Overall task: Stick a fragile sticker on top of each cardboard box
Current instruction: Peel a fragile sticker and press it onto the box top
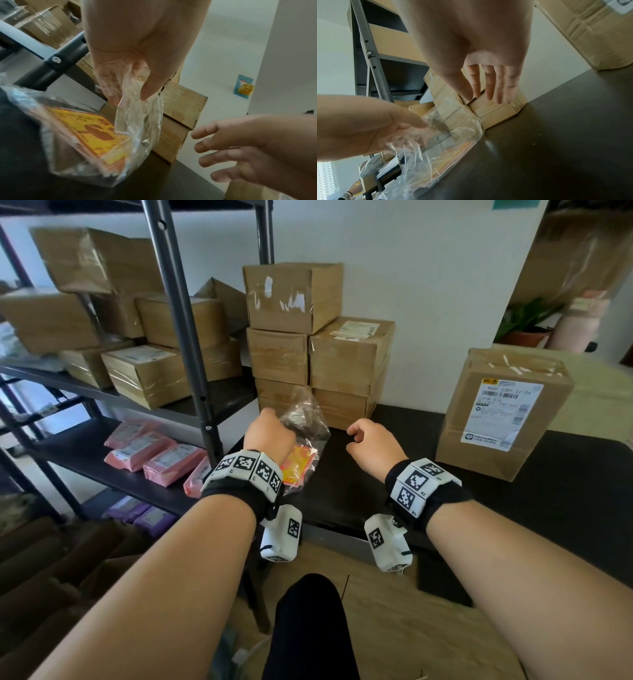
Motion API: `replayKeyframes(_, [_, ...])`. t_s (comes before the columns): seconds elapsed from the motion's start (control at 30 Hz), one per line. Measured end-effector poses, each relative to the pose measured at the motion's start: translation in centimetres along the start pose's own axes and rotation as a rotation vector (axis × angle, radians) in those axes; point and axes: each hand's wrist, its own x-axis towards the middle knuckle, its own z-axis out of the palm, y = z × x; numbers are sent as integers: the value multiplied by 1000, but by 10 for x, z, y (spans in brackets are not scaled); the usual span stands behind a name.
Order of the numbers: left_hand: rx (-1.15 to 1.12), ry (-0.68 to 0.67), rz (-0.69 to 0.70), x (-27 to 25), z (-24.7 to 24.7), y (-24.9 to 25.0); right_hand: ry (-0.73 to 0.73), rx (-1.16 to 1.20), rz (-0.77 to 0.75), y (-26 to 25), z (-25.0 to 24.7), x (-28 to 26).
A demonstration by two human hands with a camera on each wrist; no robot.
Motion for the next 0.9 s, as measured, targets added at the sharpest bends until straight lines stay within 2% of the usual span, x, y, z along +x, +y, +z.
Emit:
replayKeyframes(0.1, [-88, -34, 95, -5, 3, 15, 28, 11, 11, 2, -4, -3])
replayKeyframes(0.27, [-224, -167, 197, -24, 15, 42, 130, 80, 59, 8, -17, -7])
replayKeyframes(0.43, [-365, -301, 68, -27, 27, 48, 182, 176, 53, 12, -26, -16])
replayKeyframes(0.53, [-194, -335, 151, -25, 30, 41, 140, 208, 10, 15, -22, -20])
replayKeyframes(0.63, [176, -345, 243, -29, 28, 42, 101, 198, 14, 16, -21, -23])
replayKeyframes(0.77, [409, -399, 117, -27, 45, 27, 180, 172, 75, 19, -28, -22])
replayKeyframes(0.9, [531, -439, 124, -27, 68, 18, 287, 58, 37, 23, -38, -20])
